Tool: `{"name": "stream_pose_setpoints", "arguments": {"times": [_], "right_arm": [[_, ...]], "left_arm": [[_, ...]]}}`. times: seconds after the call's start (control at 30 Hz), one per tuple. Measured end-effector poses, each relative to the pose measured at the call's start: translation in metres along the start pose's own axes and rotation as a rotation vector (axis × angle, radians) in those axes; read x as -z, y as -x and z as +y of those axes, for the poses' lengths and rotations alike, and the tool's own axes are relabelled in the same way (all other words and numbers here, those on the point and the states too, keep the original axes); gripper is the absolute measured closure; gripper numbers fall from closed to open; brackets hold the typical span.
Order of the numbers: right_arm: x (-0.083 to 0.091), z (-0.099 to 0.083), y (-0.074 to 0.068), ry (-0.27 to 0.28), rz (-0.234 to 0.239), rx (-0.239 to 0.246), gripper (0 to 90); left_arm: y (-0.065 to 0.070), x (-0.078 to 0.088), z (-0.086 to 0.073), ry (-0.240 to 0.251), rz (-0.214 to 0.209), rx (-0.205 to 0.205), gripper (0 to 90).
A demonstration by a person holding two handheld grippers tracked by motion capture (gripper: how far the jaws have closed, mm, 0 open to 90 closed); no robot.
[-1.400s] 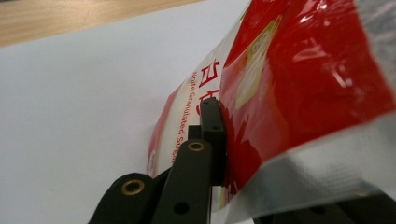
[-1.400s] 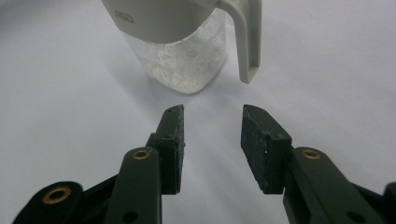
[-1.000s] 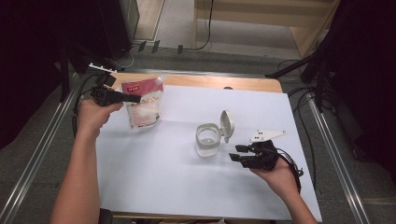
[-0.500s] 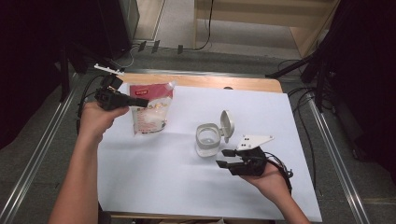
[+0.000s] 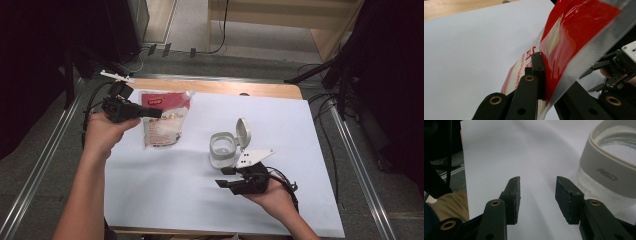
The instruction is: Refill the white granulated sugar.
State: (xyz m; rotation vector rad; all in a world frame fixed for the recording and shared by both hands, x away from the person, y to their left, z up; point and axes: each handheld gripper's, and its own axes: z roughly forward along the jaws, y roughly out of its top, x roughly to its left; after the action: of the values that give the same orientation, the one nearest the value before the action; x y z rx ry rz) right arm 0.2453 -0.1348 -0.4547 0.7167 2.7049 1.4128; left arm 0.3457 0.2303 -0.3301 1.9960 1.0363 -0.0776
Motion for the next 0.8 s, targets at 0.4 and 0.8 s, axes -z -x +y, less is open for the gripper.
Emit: {"name": "stream_pose_setpoints", "arguments": {"times": [0.4, 0.8], "right_arm": [[-0.039, 0.022, -0.011, -0.019, 0.029, 0.042, 55.4], [-0.081, 0.045, -0.017, -0.007, 0.008, 0.008, 52.1]], "left_arm": [[0.024, 0.012, -0.002, 0.019, -0.032, -0.024, 90.0], [0.034, 0.002, 0.0, -0.023, -0.039, -0.041, 90.0]]}}
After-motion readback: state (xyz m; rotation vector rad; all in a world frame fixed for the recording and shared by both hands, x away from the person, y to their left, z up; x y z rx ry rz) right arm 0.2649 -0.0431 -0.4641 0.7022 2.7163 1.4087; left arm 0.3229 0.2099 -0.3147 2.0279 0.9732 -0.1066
